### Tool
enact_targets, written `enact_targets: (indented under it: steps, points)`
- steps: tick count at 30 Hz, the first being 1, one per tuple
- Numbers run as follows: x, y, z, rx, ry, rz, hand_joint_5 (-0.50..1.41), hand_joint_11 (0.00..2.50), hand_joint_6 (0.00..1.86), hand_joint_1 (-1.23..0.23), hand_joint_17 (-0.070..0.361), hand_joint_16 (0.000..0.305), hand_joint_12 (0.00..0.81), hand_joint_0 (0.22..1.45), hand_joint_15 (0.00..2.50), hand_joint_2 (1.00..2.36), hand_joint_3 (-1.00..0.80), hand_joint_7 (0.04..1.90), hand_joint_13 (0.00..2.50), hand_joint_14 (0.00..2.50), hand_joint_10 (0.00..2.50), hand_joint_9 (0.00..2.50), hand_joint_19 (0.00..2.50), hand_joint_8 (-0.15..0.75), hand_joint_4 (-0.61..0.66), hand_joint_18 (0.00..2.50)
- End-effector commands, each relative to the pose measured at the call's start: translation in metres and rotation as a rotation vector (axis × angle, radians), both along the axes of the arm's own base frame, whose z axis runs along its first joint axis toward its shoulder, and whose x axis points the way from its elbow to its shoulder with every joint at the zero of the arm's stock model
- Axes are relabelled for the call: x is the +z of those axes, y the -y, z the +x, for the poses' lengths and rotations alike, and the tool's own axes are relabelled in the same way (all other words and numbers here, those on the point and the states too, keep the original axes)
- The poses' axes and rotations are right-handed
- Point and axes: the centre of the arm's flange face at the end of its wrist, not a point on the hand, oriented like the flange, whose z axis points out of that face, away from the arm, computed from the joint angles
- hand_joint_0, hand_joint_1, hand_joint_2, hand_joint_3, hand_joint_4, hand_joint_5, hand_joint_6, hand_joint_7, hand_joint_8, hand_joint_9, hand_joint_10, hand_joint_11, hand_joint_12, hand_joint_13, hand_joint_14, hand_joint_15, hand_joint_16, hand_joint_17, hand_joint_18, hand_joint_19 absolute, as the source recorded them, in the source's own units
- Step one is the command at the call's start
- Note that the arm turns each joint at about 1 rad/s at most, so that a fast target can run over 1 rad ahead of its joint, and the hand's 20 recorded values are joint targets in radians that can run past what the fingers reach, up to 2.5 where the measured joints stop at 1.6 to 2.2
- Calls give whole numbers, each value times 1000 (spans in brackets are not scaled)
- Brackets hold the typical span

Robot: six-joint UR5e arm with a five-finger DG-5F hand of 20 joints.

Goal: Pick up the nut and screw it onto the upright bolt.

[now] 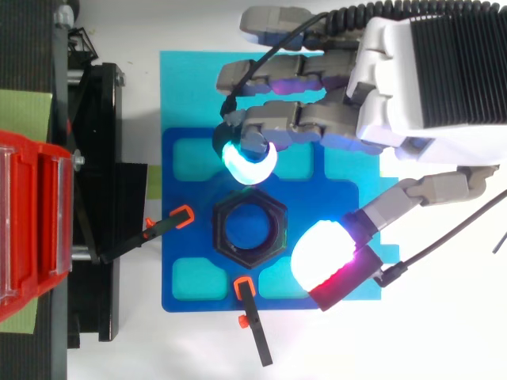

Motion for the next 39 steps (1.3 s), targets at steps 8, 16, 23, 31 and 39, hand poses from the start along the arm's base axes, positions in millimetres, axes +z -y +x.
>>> enact_targets:
  steps: [8,16,23,31,39]
  points:
    - [-1,7,-1,-10,-3,0,79,0,503,-292,47,21,230,513,0,1000,-500,1335,697,0,0,1341,0,220,118,319]
    - [3,16,-2,-22,9,1,-86,0,504,-284,66,29,288,488,0,1000,-500,867,525,0,0,1011,0,258,257,140]
    - [9,23,2,-16,55,3,-182,0,501,-305,85,38,324,464,0,1000,-500,632,268,0,0,479,0,231,155,0]
    - [29,26,10,24,116,5,-200,0,501,-311,90,40,334,461,0,1000,-500,595,211,0,0,416,0,224,139,0]
    - [29,6,13,55,111,66,-197,0,501,-310,92,41,335,461,0,1000,-500,600,202,0,0,413,0,226,142,0]
